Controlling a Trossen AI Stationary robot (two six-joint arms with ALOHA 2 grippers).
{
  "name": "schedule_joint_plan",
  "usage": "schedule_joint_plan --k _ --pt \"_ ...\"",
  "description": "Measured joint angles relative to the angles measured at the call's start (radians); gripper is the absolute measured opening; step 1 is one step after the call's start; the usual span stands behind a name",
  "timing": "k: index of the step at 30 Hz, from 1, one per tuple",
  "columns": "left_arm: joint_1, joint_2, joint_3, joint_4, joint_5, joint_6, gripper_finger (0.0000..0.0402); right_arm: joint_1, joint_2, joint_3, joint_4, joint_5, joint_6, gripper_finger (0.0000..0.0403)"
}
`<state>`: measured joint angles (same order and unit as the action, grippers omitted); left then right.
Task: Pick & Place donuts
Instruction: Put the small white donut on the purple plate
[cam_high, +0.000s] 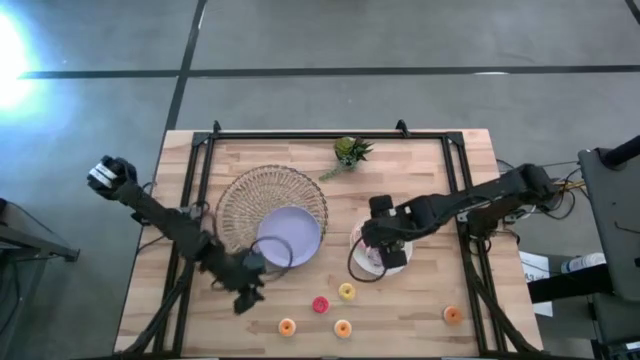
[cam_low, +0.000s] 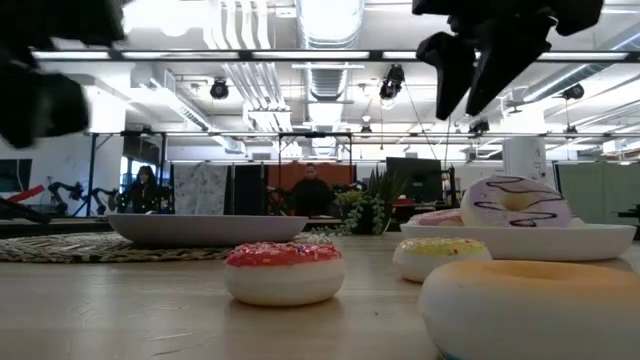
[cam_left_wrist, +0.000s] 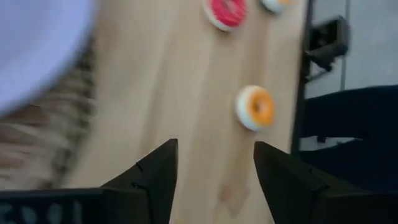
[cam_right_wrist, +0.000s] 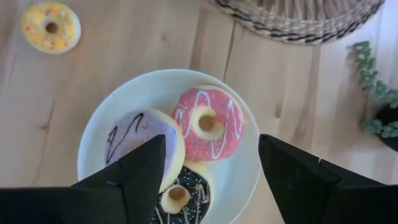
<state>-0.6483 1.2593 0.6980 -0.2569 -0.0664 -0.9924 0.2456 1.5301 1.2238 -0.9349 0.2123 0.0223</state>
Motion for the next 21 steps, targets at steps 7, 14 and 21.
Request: schedule_joint_plan --k 7,14,21 --pt "-0.125 0.158 0.111 0.000 -0.122 0.030 0.0177 0.000 0.051 -0.001 -0.001 0.001 0.000 0.0249" --pt "-0.157 0.433 0.355 -0.100 -0.121 0.163 0.0148 0.001 0.048 -0.001 -0.013 0.001 -0.003 0.0249" --pt "-0.182 0.566 0.487 -0.167 -0.240 0.236 0.0140 0.001 0.036 -0.004 -0.067 0.001 -0.009 0.0249"
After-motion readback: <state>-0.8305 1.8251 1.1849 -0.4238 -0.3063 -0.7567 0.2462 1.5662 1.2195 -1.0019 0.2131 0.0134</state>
